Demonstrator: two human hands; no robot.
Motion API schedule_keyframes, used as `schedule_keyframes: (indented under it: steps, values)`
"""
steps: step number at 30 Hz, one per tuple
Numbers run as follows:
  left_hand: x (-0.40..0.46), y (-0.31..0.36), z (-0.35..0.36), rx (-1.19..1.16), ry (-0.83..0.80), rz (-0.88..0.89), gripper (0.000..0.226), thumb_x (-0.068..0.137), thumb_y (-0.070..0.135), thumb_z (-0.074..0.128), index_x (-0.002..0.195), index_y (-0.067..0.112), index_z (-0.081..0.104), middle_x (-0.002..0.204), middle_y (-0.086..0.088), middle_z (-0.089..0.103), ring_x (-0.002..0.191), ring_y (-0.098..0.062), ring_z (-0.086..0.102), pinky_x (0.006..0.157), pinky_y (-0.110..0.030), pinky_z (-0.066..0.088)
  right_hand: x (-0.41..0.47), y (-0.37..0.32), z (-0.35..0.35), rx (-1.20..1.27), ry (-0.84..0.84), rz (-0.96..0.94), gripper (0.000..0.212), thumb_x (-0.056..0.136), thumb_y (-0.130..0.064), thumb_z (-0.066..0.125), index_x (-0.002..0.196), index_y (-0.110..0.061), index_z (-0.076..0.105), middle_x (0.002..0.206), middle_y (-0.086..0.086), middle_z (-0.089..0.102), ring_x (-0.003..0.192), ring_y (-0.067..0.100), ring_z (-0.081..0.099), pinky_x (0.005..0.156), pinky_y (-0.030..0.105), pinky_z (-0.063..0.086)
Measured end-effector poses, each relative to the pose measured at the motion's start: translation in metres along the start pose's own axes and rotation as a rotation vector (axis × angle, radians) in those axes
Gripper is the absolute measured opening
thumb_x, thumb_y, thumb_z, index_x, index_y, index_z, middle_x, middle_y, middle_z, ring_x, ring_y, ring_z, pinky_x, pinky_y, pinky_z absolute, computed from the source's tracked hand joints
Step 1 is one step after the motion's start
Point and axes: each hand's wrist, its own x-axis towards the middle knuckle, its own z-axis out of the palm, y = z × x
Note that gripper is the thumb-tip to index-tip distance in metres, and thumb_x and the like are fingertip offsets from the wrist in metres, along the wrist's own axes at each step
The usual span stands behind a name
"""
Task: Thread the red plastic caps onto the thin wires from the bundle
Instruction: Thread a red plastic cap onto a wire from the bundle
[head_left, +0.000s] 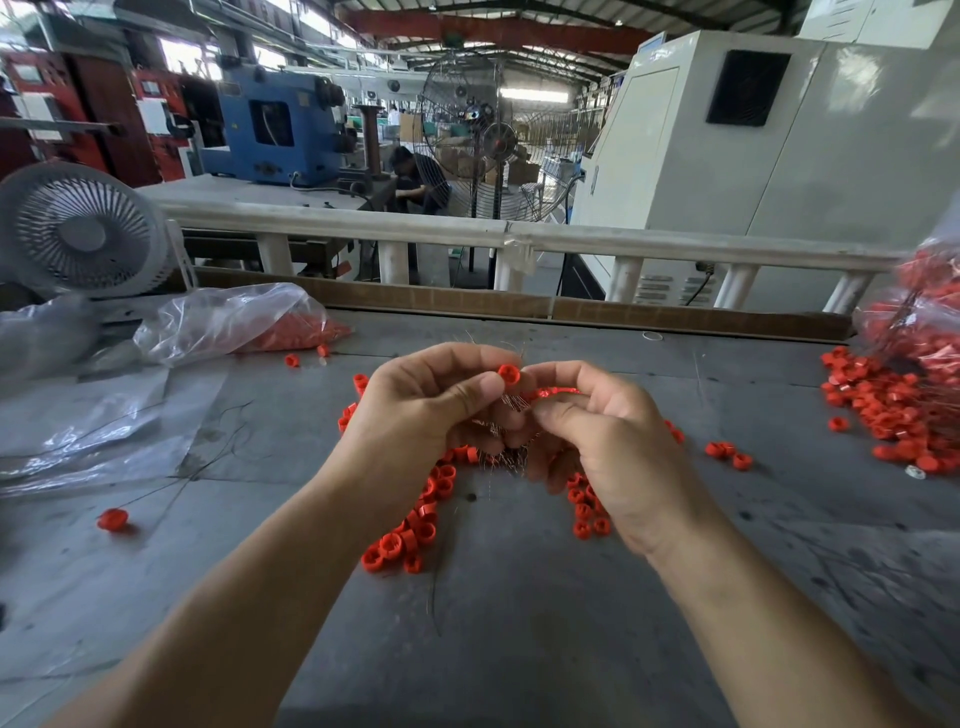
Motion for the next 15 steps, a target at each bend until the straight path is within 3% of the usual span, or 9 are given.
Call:
schedule_keyframes:
  steps: [3,7,9,13,15]
  values:
    - [0.000,0.001,0.000,-0.013,-0.023,-0.036,0.027,0.085,0.013,0.067,0.111,0.005,0.071,0.107,-0.020,0.075,0.077,-0.023,0.073,0.065,-0.031,0.061,0.001,0.002,0.000,-0.005,-0.004,0.028,0.024,0.086,-0.022,0.057,0.105,-0.021,0.070,0.078,0.008,0.075,0.060,0.025,0.070,0.051,0.029,0.050]
    - [-0.001,0.002,0.000,-0.060,-0.038,-0.076,0.029,0.084,0.012,0.065,0.111,0.001,0.068,0.107,-0.024,0.075,0.088,-0.029,0.076,0.081,-0.038,0.064,0.001,-0.001,-0.004,-0.004,-0.034,0.060,0.020,0.090,-0.018,0.058,0.105,-0.019,0.071,0.082,0.010,0.077,0.072,0.028,0.076,0.060,0.029,0.056]
    - [-0.002,0.003,0.000,-0.063,-0.051,-0.093,0.027,0.084,0.013,0.065,0.109,0.002,0.068,0.105,-0.023,0.075,0.093,-0.029,0.076,0.081,-0.035,0.063,0.002,-0.002,-0.008,-0.035,0.010,0.052,0.015,0.096,-0.013,0.060,0.104,-0.018,0.071,0.084,0.008,0.079,0.076,0.023,0.077,0.065,0.026,0.056]
    - [-0.003,0.005,0.001,-0.041,-0.057,-0.127,0.026,0.084,0.014,0.065,0.107,0.005,0.069,0.105,-0.020,0.076,0.095,-0.028,0.076,0.076,-0.030,0.063,0.010,0.003,-0.033,-0.487,0.311,-0.020,0.009,0.093,-0.021,0.070,0.086,-0.026,0.074,0.074,-0.009,0.076,0.069,0.009,0.071,0.068,0.031,0.055]
    - [-0.003,0.005,0.001,-0.036,-0.053,-0.136,0.026,0.084,0.014,0.064,0.107,0.004,0.068,0.105,-0.020,0.076,0.095,-0.028,0.076,0.075,-0.029,0.063,0.011,0.005,-0.046,-0.718,0.364,0.005,0.011,0.087,-0.027,0.076,0.076,-0.030,0.074,0.067,-0.015,0.072,0.064,0.004,0.067,0.064,0.030,0.052]
